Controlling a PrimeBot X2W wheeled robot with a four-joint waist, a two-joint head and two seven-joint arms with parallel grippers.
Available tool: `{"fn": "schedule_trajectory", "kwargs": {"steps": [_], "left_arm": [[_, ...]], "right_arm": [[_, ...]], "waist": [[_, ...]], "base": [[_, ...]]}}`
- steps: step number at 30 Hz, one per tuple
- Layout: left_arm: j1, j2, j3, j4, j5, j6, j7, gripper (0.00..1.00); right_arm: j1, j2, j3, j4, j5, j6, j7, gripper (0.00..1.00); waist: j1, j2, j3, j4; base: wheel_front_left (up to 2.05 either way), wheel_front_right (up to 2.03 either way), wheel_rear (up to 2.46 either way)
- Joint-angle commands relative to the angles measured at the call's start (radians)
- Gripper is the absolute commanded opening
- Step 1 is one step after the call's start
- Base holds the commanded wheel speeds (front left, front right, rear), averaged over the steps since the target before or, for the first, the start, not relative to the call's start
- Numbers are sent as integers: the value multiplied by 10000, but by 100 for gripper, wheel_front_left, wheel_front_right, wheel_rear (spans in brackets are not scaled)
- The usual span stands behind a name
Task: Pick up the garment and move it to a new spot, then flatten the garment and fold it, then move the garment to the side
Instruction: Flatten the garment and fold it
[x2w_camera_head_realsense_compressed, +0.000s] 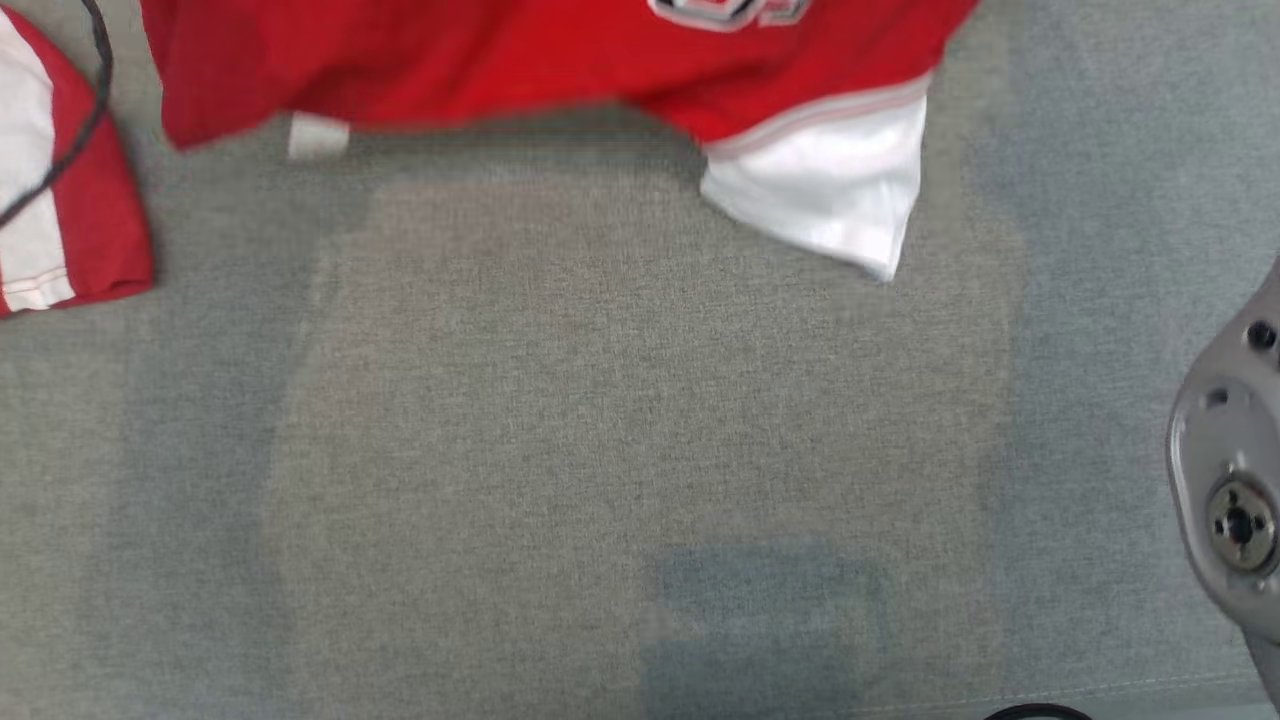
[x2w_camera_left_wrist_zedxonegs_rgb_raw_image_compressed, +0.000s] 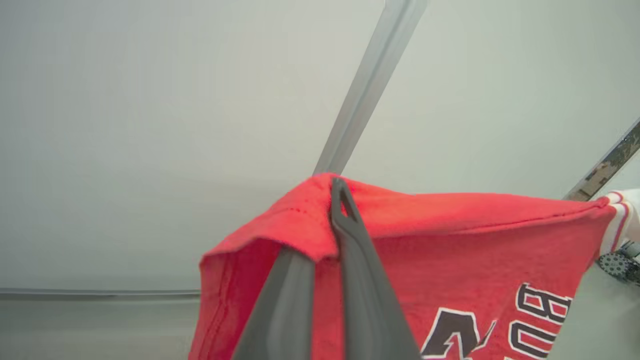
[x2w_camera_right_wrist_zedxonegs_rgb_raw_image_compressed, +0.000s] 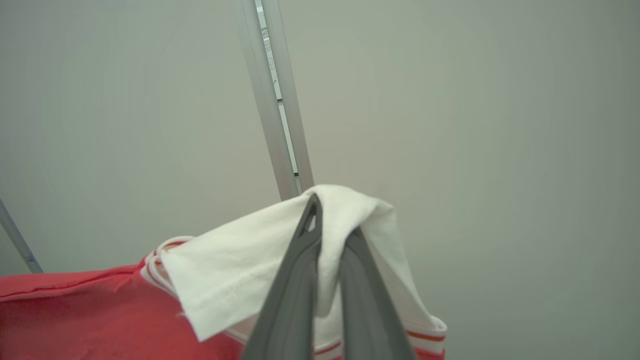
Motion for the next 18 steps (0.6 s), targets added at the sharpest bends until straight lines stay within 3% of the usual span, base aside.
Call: {"fn": "schedule_trajectory", "kwargs": {"steps": [1,6,10,14,18], "left_arm": [[-273,-77,3,309,193,-155,-325,0],[-2019,-506,-243,2331,1584,-1106,-2857,0],[-2538,-685,-254,3427,1800,-1750,-4380,0],[-1492,-582,-903,4154,1967,-2041,-5431,0],[567,-509,-1846,3823,1476,-2064,-5917,0]], "right_arm": [[-297,-12,-131,287,-179,-2,-313,0],[-2251,45,79,2206,-477,-5,-2312,0],[-2628,47,667,3064,112,-6,-3632,0],[-977,45,1637,3030,577,-5,-4342,0],[2187,-365,2202,2285,1271,-6,-4764,0]], "waist": [[-3,0,1198,-138],[-3,0,1697,-382],[-3,0,1989,-557],[-3,0,1806,-665],[-3,0,1285,-651]], "base": [[0,0,0],[0,0,0],[0,0,0],[0,0,0],[0,0,0]]}}
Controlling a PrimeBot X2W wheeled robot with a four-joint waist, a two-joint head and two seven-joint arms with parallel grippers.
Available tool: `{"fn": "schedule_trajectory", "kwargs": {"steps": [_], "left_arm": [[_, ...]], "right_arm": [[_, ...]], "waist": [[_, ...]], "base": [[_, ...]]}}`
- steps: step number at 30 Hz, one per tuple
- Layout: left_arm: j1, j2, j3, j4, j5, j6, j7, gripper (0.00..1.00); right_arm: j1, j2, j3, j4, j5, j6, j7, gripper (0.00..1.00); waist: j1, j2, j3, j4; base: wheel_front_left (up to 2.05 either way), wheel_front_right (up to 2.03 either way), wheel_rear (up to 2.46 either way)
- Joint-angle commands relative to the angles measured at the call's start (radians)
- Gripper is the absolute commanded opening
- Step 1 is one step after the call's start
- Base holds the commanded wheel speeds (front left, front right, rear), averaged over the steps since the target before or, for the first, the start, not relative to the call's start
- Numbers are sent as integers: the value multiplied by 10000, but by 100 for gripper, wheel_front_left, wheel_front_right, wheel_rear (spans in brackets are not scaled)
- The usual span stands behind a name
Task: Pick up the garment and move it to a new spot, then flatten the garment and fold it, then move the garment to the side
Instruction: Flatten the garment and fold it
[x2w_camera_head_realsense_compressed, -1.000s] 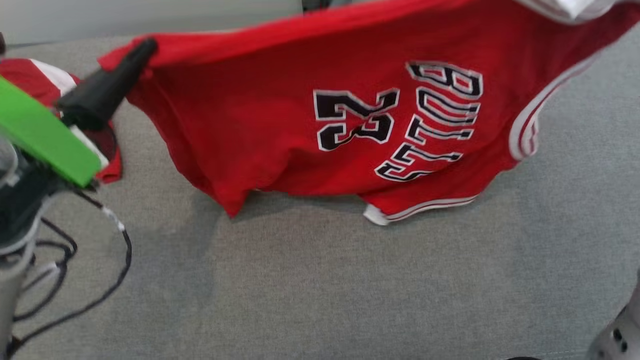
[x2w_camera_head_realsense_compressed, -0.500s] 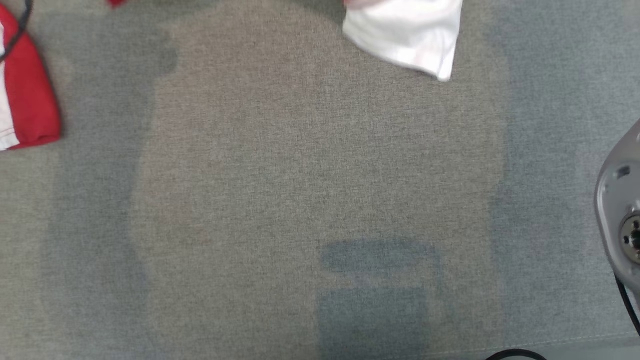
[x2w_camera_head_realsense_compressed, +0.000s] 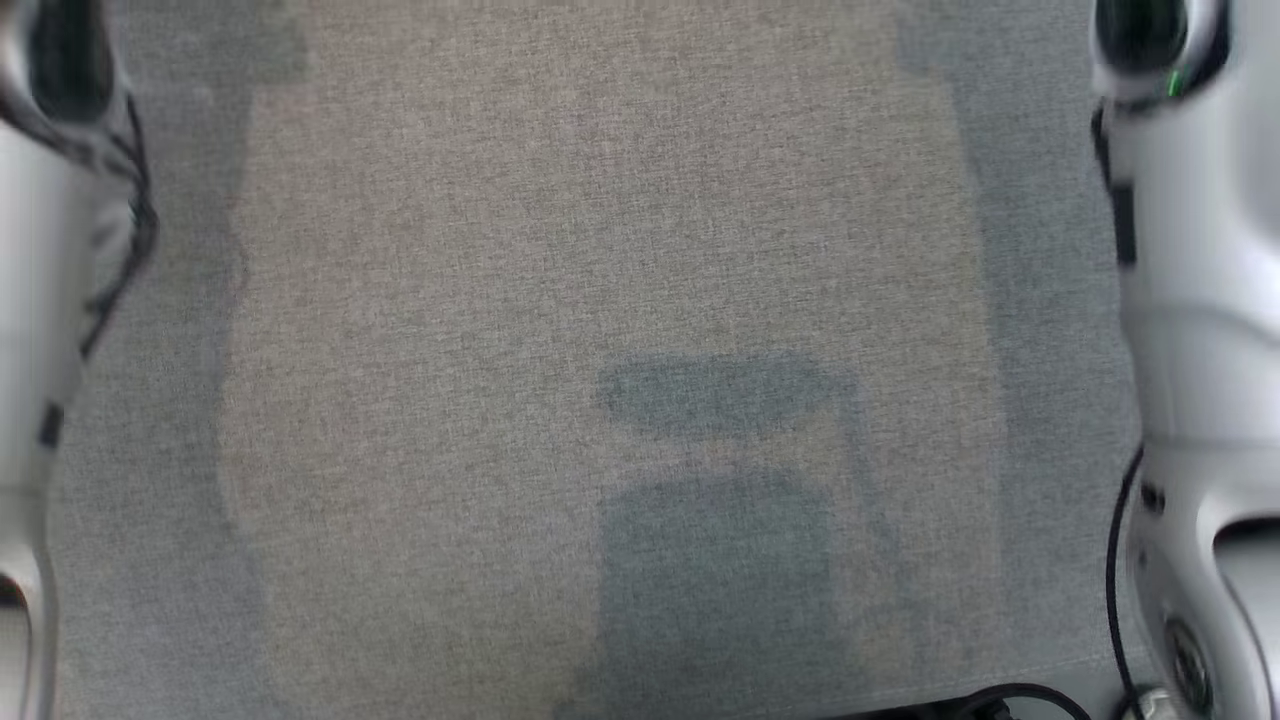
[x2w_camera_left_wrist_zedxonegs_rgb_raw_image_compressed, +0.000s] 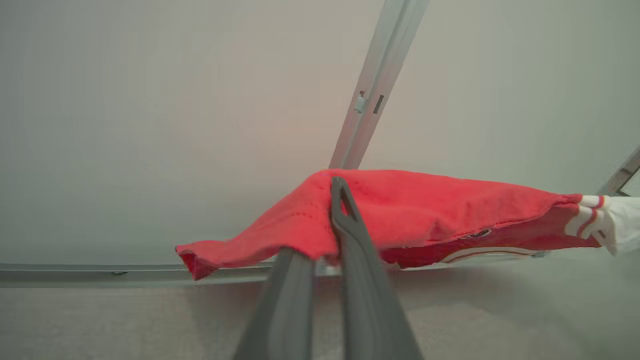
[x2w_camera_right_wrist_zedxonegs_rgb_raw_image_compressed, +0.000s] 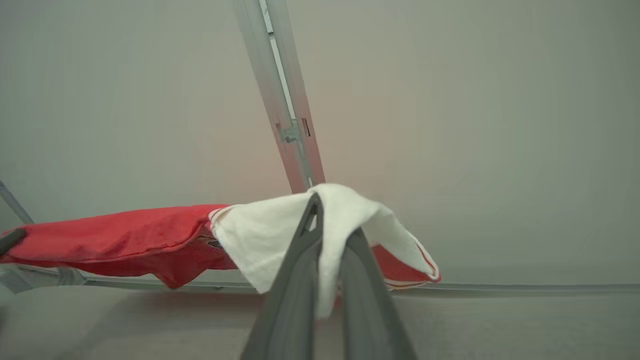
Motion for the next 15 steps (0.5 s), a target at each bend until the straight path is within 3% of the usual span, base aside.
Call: {"fn": "schedule_trajectory", "kwargs": {"steps": [1,4,7,12,15], "left_arm": [[1238,277,-485,-400,-288,-42,-164,0],[3257,676,-1030,-1061,-416,-36,-270,0],[5122,977,-727,-1796,-275,-36,-291,0],[7819,766,244,-2765,157,-14,-276,0],[8686,620,429,-3111,529,-15,-277,0]], "right_arm": [[1658,-341,53,-454,373,-14,-206,0],[4237,-562,-18,-1031,932,-11,-391,0],[6357,-823,-223,-1456,1211,-17,-494,0],[9067,-960,-547,-2103,1450,-20,-455,0],[9877,-893,-700,-2353,1538,-22,-430,0]], "waist": [[-3,0,-555,-78],[-3,0,-1027,-104],[-3,0,-1548,-176],[-3,0,-2348,-92],[-3,0,-2617,-32]], "base": [[0,0,0],[0,0,0],[0,0,0],[0,0,0],[0,0,0]]}}
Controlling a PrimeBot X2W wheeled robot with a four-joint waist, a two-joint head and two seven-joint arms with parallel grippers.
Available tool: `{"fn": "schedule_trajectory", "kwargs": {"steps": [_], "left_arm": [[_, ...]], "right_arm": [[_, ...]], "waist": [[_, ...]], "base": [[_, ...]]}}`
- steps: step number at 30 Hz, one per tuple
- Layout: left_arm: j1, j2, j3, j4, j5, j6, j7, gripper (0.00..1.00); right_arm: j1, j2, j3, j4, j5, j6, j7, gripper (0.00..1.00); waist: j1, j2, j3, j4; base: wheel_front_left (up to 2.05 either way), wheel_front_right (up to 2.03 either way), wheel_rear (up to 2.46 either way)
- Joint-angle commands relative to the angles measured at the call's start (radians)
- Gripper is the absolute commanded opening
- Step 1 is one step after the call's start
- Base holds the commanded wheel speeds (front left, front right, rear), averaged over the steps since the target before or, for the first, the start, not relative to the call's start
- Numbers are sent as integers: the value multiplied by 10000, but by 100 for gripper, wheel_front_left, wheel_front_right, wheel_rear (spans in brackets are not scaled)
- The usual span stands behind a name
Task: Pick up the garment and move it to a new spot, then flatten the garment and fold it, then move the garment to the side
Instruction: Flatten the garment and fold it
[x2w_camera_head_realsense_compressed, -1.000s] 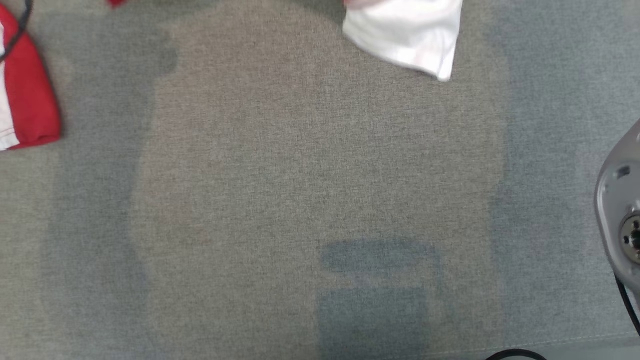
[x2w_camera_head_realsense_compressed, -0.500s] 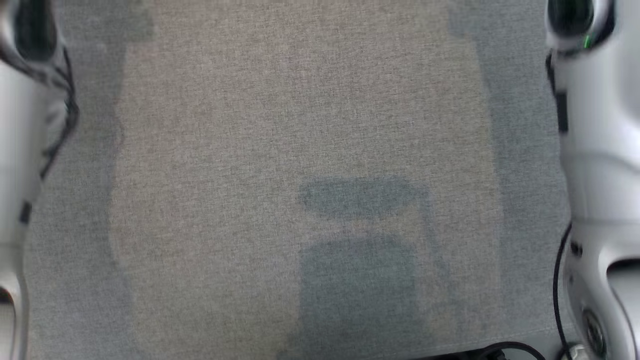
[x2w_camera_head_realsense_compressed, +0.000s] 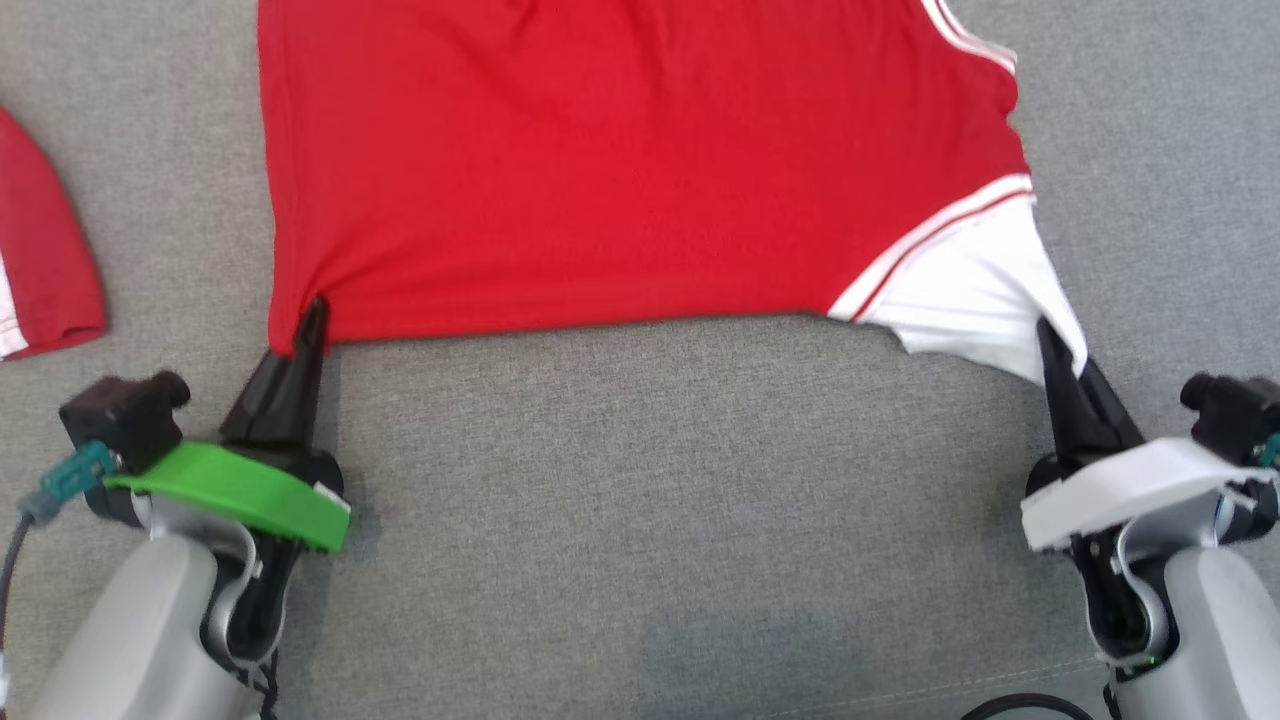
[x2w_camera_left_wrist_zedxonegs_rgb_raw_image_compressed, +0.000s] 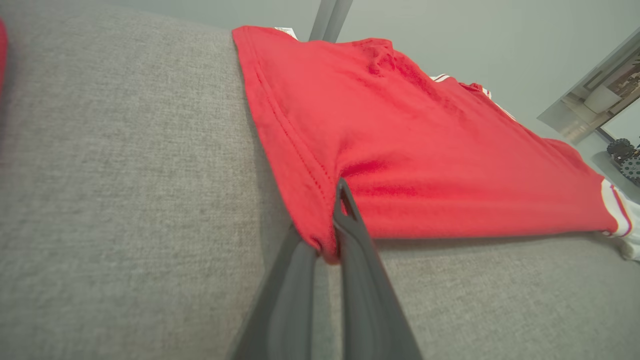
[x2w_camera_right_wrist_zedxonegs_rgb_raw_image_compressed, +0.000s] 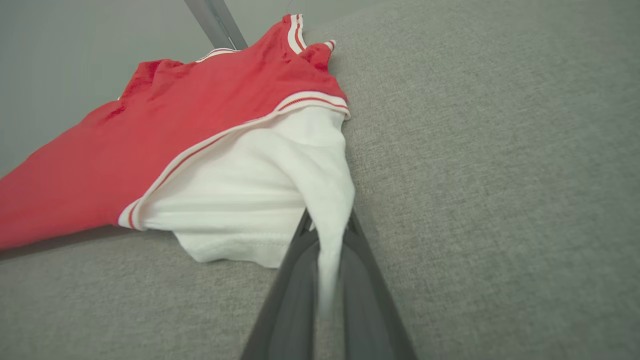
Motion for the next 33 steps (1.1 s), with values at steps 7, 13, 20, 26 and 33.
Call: {"fn": "schedule_trajectory", "kwargs": {"steps": [7,13,20,26,33], "left_arm": [[3219,-763,1133,-980,1236,501,-51,0],[5774,-1731,1772,-2005,1069,761,-50,0],[5776,-1441,1379,-2802,927,852,1128,0],[5398,-1050,1328,-4006,457,1477,3057,0],[4874,-557,1078,-4848,-32,2374,5496,0]], "right_arm": [[2675,52,-41,-755,58,-30,-56,0],[4845,313,-920,-1733,465,-36,-139,0],[5042,343,-1286,-3245,587,-28,719,0],[4315,54,-911,-4430,543,-25,2141,0],[3310,-563,-659,-4379,366,-24,3616,0]], "waist": [[1,0,-1362,111],[1,0,-1489,335],[1,0,-1560,415],[1,0,-1785,499],[1,0,-1914,576]], "base": [[0,0,0],[0,0,0],[0,0,0],[0,0,0],[0,0,0]]}}
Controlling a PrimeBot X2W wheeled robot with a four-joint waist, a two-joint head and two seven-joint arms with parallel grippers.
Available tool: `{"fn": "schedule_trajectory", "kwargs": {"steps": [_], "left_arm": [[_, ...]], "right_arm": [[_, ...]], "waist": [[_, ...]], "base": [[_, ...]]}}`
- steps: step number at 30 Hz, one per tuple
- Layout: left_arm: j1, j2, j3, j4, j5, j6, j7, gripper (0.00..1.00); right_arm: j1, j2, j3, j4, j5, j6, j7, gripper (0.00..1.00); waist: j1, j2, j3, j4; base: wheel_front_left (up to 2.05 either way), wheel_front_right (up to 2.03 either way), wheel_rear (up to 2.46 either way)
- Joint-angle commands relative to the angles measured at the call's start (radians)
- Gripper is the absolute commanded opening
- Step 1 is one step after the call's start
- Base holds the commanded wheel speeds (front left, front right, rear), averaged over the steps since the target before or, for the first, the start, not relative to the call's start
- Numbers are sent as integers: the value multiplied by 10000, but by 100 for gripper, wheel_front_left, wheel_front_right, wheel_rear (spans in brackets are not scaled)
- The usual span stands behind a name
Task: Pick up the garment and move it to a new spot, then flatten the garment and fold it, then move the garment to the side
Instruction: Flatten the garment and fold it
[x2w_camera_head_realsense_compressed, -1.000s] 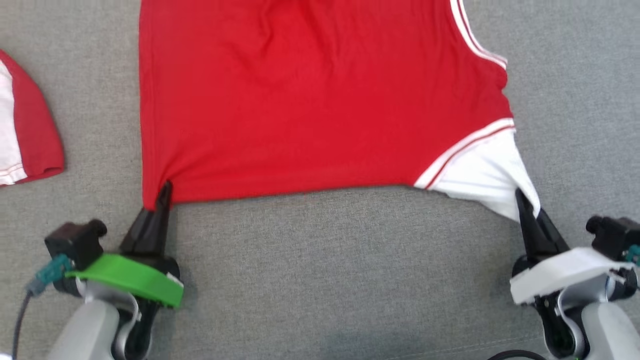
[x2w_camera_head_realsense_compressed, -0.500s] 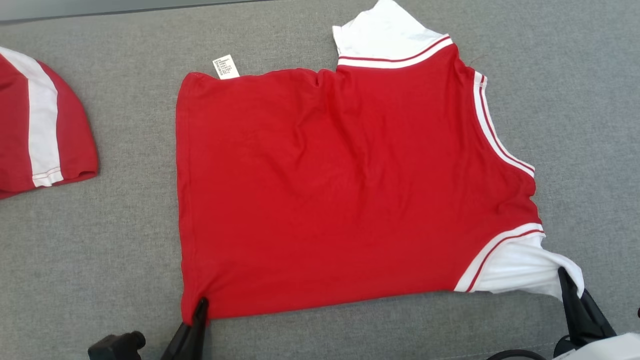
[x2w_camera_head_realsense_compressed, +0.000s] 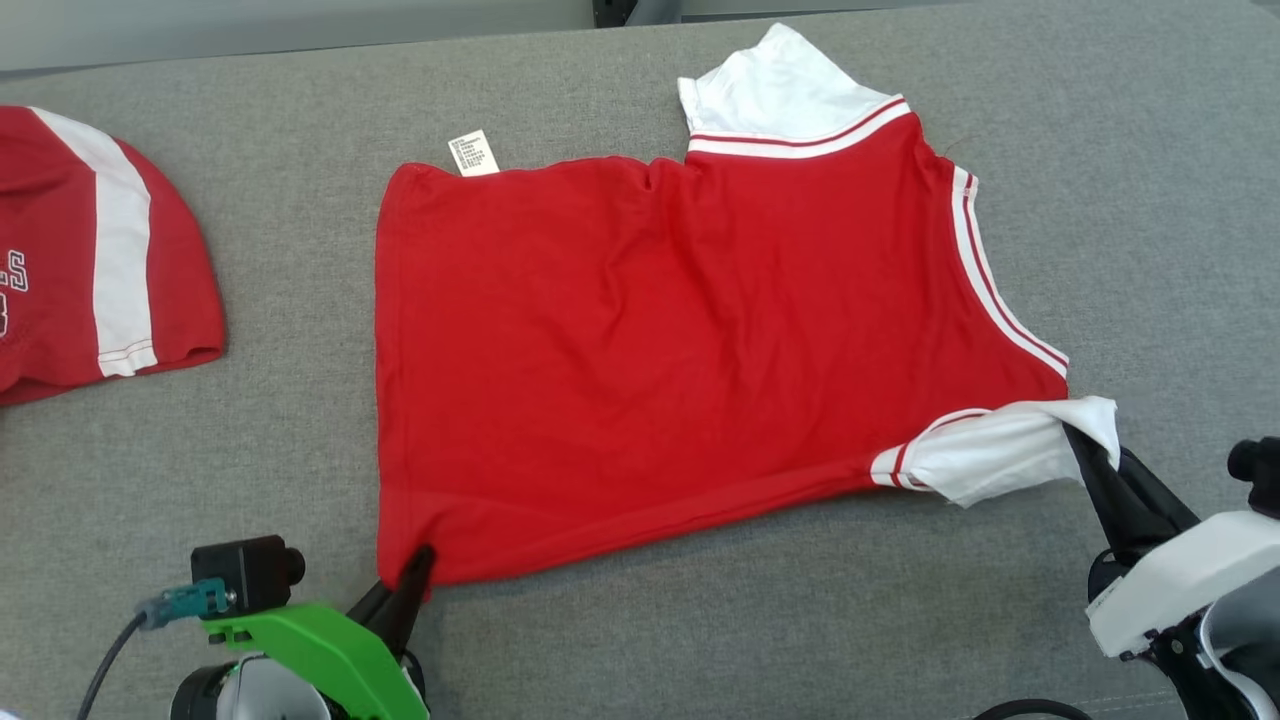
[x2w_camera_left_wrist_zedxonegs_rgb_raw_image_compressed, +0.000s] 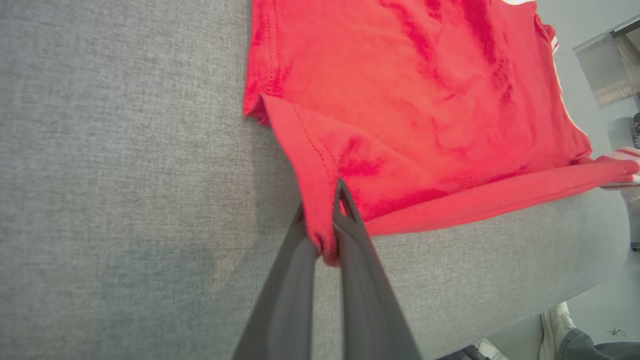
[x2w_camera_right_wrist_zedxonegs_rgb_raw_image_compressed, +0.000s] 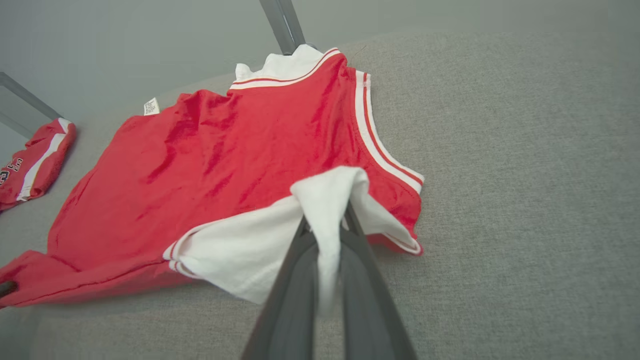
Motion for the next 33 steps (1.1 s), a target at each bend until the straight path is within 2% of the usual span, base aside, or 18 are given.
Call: {"fn": "schedule_trajectory", "kwargs": {"steps": [1,7,12,17,21,25,30,33], "left_arm": [[-228,32,31,-202,-235,219,355,0],[-262,221,-107,-992,-547,840,1595,0],[205,313,-185,-1514,-707,1106,1937,0],[34,680,-209,-1723,-661,1276,2482,0],[-638,1013,-179,-1699,-778,1363,3247,0],[-1579,1164,-56,-1648,-1371,1672,4508,0],[-2782,1223,-110,-1683,-2017,2510,6269,0],[-3310,1254,-255,-1937,-2247,3298,7355,0]], "right_arm": [[-197,-191,73,160,-67,-14,293,0],[-294,-576,175,415,-40,-14,880,0],[-52,-675,170,227,81,-14,1059,0],[-219,-1115,343,6,184,-14,1775,0],[-924,-1777,887,-115,307,-14,2929,0],[-1898,-2591,1526,-275,675,-14,4432,0],[-3392,-3488,2497,-242,1630,-14,6553,0],[-4190,-3922,2685,-214,2221,-14,7817,0]], "waist": [[1,0,-41,34],[1,0,-117,190],[1,0,-67,272],[1,0,258,476],[1,0,635,509],[1,0,1055,477],[1,0,1456,327],[1,0,1515,278]], "base": [[0,0,0],[0,0,0],[0,0,0],[0,0,0],[0,0,0],[0,0,0],[0,0,0],[0,0,0]]}}
